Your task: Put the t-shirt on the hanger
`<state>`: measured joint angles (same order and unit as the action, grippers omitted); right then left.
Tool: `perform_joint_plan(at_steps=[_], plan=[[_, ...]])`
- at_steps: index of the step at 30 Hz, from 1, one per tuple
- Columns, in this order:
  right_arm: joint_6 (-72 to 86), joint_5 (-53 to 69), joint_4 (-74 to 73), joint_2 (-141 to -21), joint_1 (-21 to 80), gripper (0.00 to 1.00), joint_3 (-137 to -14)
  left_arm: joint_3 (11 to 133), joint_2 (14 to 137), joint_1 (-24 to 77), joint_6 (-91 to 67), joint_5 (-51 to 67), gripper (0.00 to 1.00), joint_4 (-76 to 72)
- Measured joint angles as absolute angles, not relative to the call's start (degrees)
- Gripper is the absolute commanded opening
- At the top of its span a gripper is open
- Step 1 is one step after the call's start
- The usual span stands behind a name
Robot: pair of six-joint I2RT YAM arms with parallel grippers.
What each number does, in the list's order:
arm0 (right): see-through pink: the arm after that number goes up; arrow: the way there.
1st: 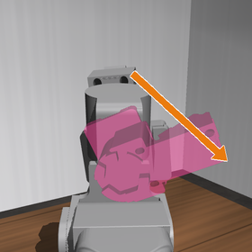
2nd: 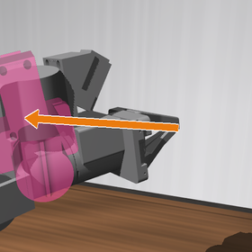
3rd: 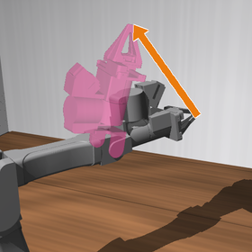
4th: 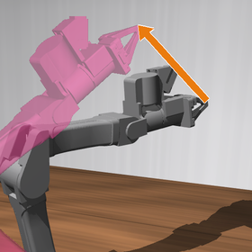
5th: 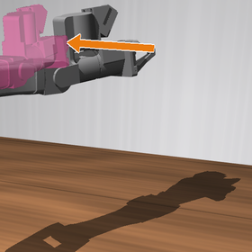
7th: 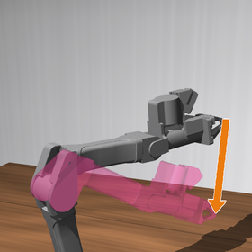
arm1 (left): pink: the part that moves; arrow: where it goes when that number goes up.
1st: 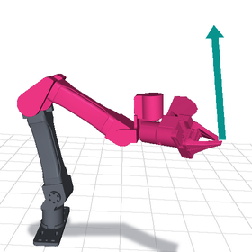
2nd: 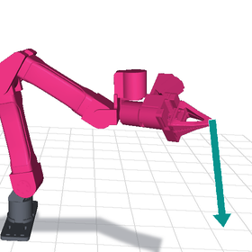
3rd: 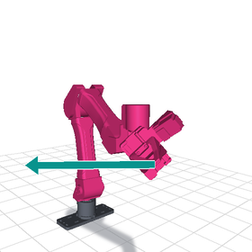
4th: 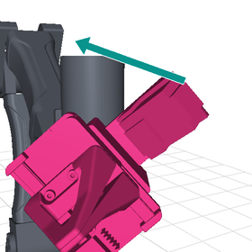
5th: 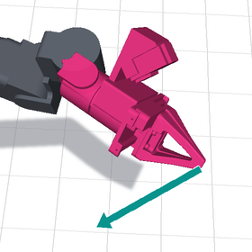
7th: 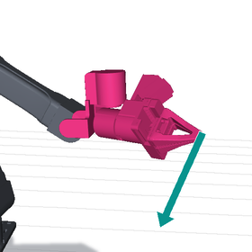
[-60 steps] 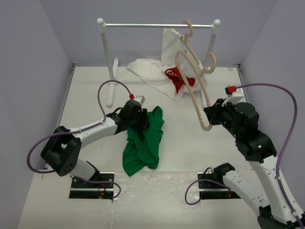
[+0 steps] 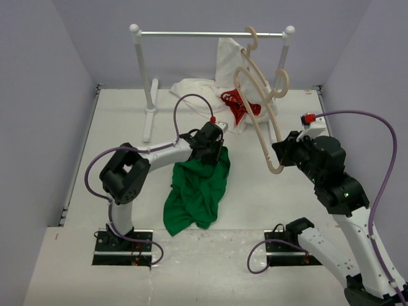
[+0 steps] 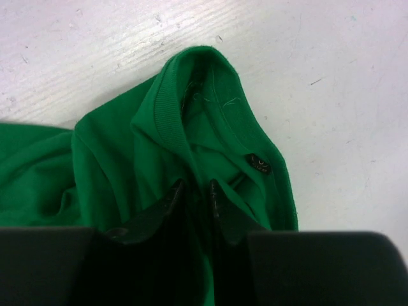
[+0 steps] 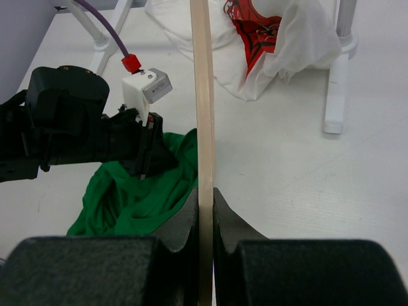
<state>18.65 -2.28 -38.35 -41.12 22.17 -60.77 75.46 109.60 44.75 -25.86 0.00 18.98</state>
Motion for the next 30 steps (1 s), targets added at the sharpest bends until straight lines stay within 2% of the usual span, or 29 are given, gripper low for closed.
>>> perform_joint_plan(at_steps=[3, 18, 30], plan=[[18.7, -2.2, -38.4, -41.1, 22.2, 0.0, -60.8, 75.5, 109.7, 44.8, -25.9, -0.5, 0.0, 19.1], [18.2, 3.3, -42.7, -37.0, 22.2, 0.0, -60.7, 77.3, 104.6, 38.2, -27.0, -3.7, 0.0, 20.3], [17.5, 12.5, -46.5, -40.7, 22.2, 0.0, -60.6, 77.2, 97.5, 32.1, -28.5, -3.9, 0.02, 20.5]])
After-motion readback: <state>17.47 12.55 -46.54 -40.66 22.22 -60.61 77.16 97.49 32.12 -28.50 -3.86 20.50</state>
